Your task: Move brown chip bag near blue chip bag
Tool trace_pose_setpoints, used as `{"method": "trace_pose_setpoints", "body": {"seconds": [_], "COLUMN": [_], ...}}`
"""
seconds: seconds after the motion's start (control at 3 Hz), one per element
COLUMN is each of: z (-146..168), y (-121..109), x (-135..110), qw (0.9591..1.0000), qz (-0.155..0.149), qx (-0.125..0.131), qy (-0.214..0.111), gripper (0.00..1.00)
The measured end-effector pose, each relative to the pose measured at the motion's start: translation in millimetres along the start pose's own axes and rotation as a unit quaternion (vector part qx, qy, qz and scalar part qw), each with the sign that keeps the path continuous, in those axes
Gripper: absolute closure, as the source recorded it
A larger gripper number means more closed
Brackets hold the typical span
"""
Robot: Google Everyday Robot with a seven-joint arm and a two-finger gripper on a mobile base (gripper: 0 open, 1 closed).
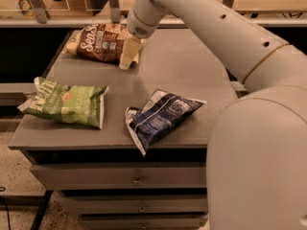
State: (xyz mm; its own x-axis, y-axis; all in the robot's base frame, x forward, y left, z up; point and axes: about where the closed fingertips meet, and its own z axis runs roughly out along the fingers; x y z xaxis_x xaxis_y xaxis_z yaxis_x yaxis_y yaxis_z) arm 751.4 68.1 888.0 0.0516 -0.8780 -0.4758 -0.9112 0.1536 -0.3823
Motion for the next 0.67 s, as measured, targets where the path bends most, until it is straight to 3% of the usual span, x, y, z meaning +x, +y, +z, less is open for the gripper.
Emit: {"method": "trace_pose_setpoints", "body": {"seconds": [0.67], "z": [44], "y": [-4], "x": [15], "qw": [0.9993], "qz": [0.031], "qx": [-0.004], "qy": [-0.021], "gripper": [0.0]}}
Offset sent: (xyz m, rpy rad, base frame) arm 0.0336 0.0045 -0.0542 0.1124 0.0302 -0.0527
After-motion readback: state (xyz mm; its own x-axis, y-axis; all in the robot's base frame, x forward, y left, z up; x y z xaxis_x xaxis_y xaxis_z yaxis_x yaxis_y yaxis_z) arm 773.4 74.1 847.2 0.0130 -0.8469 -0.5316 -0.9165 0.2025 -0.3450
